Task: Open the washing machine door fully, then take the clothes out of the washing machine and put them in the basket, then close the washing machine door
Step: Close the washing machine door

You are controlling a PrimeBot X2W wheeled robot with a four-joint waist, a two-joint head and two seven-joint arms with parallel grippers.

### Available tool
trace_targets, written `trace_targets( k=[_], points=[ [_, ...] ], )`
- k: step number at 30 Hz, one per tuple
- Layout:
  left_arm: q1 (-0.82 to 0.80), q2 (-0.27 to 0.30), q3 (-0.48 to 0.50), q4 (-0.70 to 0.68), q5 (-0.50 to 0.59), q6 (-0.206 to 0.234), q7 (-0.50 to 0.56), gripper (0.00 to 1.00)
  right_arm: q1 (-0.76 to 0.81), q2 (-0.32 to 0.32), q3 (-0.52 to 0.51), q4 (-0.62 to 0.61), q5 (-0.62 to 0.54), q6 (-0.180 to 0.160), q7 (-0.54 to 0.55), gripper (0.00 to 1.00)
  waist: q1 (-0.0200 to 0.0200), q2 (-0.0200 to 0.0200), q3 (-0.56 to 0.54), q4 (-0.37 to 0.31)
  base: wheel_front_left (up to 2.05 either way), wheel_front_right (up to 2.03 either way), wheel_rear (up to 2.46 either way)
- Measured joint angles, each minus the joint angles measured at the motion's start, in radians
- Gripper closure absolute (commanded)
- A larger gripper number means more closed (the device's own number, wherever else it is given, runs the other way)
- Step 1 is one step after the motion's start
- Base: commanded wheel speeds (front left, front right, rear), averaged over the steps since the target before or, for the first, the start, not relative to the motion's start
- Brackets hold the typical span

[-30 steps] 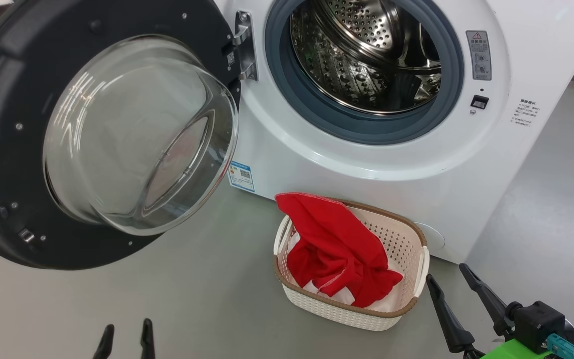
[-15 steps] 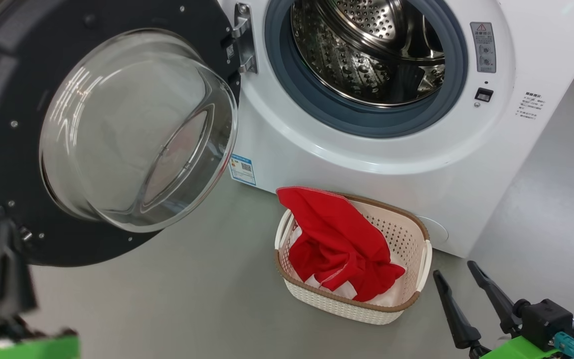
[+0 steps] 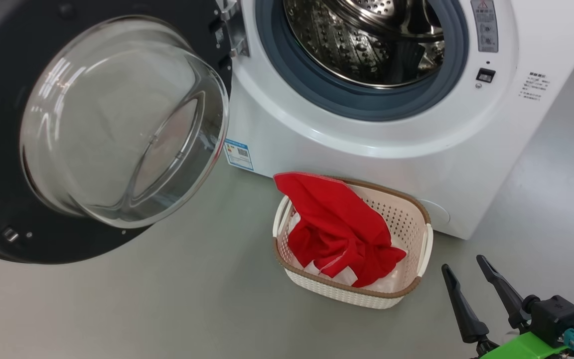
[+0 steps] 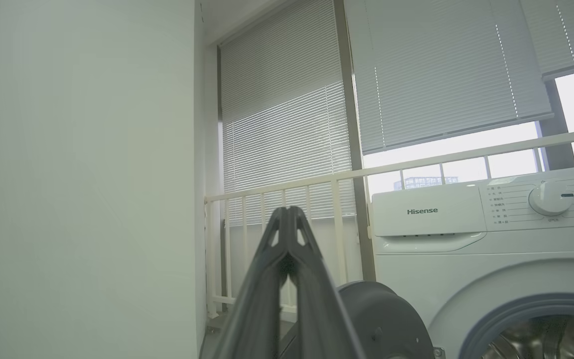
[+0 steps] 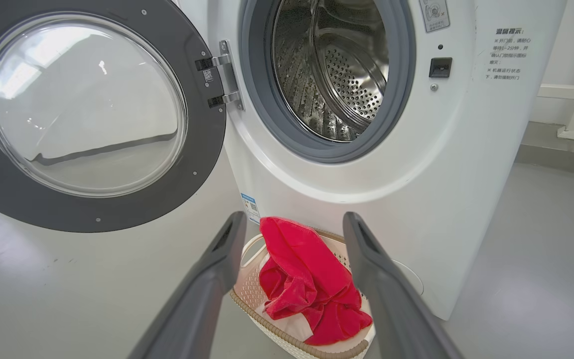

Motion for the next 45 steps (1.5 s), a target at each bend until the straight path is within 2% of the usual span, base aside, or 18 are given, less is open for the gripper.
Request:
trace_targets(
  k=[5,10,14,19,23,29,38,45],
  points=[
    [-0.080,0.085,-0.022,0.189,-0.067,0.000,0.000,1.00,-0.004,-0.007,-0.003,-0.002,0.000,0.000,0.000,0.00,0.0000,0.0000,0.024,-0.015,0.00,0.00,0.00],
    [-0.171,0.137,-0.049,0.408,-0.180,0.000,0.014,1.00,-0.005,-0.010,-0.004,-0.003,-0.001,0.000,0.000,0.00,0.0000,0.0000,0.045,-0.022,0.00,0.00,0.00],
    [-0.228,0.176,-0.085,0.555,-0.295,0.000,0.069,1.00,-0.021,-0.010,-0.004,-0.004,-0.001,0.000,0.000,0.00,0.0000,0.0000,0.056,-0.023,0.00,0.00,0.00],
    [-0.272,0.193,-0.120,0.666,-0.488,0.000,0.222,1.00,-0.023,-0.013,-0.002,-0.004,-0.001,0.000,0.000,0.00,0.0000,0.0000,0.069,-0.021,0.00,0.00,0.00],
    [-0.294,0.198,-0.132,0.718,-0.607,0.000,0.336,1.00,-0.025,-0.019,-0.001,-0.004,-0.001,0.000,0.000,0.00,0.0000,0.0000,0.082,-0.018,0.00,0.00,0.00],
    [-0.294,0.223,-0.164,0.752,-0.722,0.000,0.507,1.00,-0.040,-0.021,0.001,-0.004,-0.002,0.000,0.000,0.00,0.0000,0.0000,0.093,-0.019,0.00,0.00,0.00],
    [-0.258,0.229,-0.196,0.745,-0.813,0.000,0.636,1.00,-0.040,-0.022,0.003,-0.004,-0.002,0.000,0.000,0.00,0.0000,0.0000,0.096,-0.025,0.00,0.00,0.00],
    [-0.226,0.255,-0.221,0.701,-0.858,0.001,0.683,1.00,-0.040,-0.022,0.002,-0.004,-0.008,0.000,0.000,0.00,0.0000,0.0000,0.103,-0.028,0.00,0.00,0.00]
  ],
)
